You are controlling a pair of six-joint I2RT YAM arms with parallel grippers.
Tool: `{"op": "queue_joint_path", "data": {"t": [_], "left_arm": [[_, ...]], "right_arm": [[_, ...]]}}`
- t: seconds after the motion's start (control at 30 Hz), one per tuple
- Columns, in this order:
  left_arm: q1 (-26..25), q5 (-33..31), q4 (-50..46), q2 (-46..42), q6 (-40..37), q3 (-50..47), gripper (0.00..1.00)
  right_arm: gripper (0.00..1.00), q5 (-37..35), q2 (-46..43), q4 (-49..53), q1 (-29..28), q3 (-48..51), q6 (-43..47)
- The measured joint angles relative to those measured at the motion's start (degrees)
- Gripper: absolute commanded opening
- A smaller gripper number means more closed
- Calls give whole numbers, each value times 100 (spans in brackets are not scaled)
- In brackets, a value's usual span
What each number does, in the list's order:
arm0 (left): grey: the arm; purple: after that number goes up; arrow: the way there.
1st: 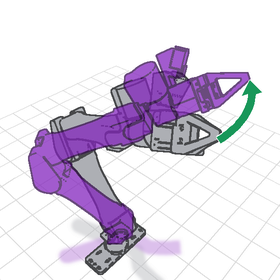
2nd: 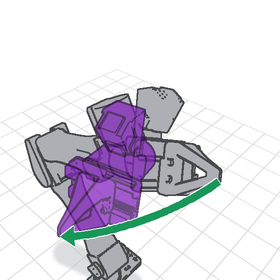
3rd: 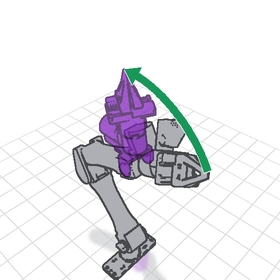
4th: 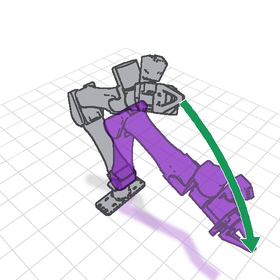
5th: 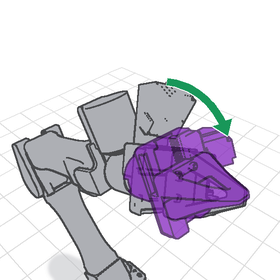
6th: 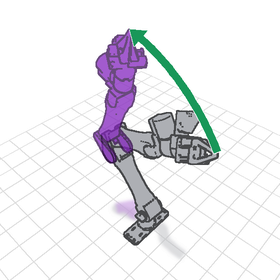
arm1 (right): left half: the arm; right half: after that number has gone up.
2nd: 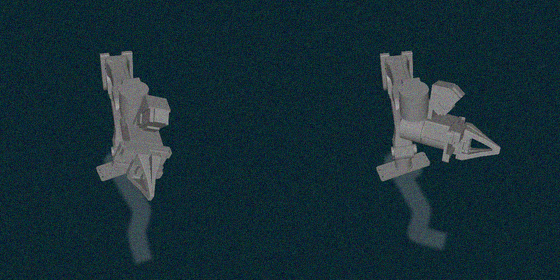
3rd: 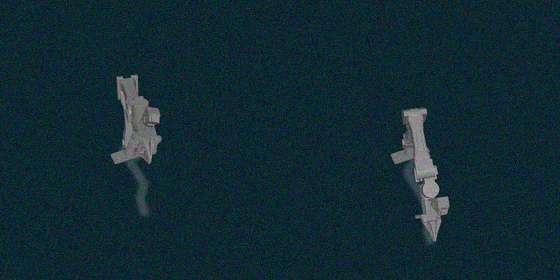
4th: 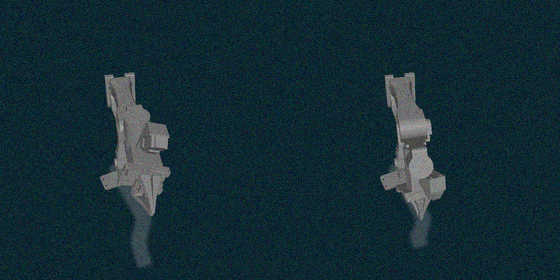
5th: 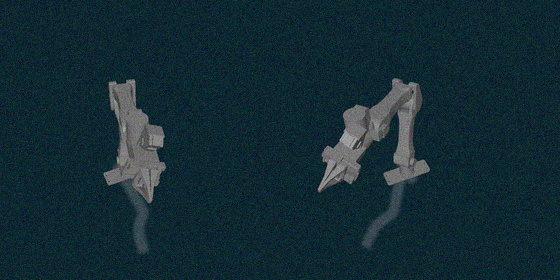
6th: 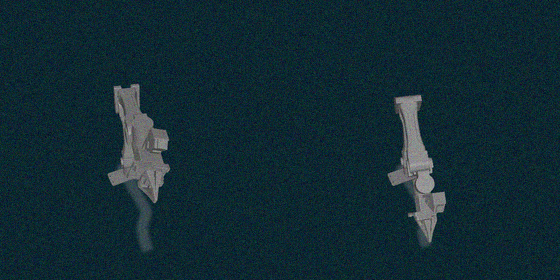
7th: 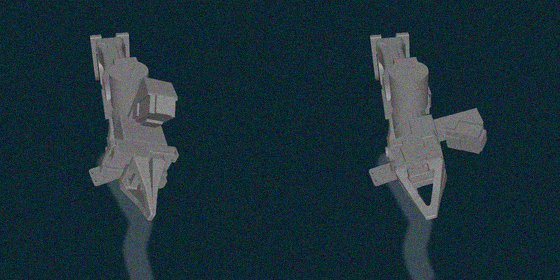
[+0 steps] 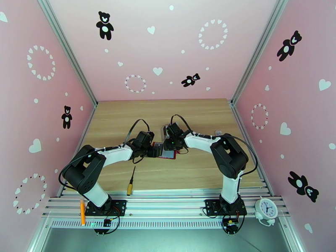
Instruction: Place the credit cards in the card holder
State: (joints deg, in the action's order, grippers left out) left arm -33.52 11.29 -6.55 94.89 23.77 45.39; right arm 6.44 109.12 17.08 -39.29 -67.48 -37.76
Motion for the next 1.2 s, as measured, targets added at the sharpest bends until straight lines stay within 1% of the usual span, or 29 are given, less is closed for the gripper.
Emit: {"op": "queue_joint_path", "data": {"t": [0.37,0.77,0.9,1.2], "left_arm": [[-2,166,81,0,-7,0,73],[-11,350,160,0,-24,-15,80],[-11,378,190,-4,-22,-31,82],[-11,389,205,-7,-15,-35,82]], "right_arm": [[45,205,107,-214,-42,-57,-175],[45,227,122,-258,-70,-66,-234],[45,227,122,-251,-61,-66,-238],[44,199,122,-260,-61,-63,-400]]}}
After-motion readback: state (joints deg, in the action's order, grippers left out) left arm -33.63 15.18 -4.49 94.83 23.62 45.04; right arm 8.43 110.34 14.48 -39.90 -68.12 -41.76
